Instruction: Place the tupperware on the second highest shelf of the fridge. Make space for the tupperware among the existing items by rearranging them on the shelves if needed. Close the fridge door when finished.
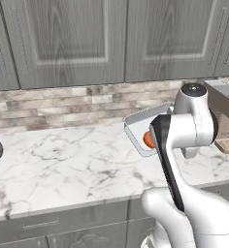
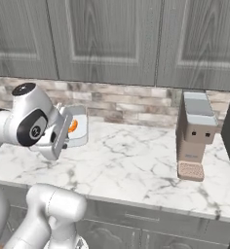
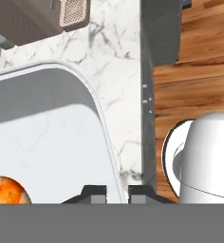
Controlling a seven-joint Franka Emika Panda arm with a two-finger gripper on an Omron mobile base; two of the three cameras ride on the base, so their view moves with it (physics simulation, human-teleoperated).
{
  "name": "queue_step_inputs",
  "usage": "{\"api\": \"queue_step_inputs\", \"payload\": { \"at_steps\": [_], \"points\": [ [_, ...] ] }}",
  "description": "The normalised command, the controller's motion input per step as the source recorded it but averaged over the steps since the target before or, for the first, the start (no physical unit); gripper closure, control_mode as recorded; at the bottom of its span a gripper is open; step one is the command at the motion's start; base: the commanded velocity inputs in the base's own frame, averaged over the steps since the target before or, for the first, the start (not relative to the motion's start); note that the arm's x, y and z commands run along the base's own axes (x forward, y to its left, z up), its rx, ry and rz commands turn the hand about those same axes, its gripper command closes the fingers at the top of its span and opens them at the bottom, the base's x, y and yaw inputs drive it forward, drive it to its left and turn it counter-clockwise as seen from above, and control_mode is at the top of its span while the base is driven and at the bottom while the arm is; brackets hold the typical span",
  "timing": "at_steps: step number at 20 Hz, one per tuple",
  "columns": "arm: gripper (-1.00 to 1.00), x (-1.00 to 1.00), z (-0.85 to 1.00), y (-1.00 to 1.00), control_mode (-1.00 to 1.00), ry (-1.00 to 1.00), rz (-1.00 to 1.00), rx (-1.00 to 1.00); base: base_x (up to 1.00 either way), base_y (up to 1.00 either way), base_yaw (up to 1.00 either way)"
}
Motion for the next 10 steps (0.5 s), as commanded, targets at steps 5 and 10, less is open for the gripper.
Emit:
{"api": "queue_step_inputs", "payload": {
  "at_steps": [5,10],
  "points": [
    [1.0,0.0,0.0,0.0,1.0,0.0,0.0,0.0,-0.94,-0.15,0.0],
    [1.0,0.0,0.0,0.0,1.0,0.0,0.0,0.0,-0.95,-0.02,0.02]
  ]
}}
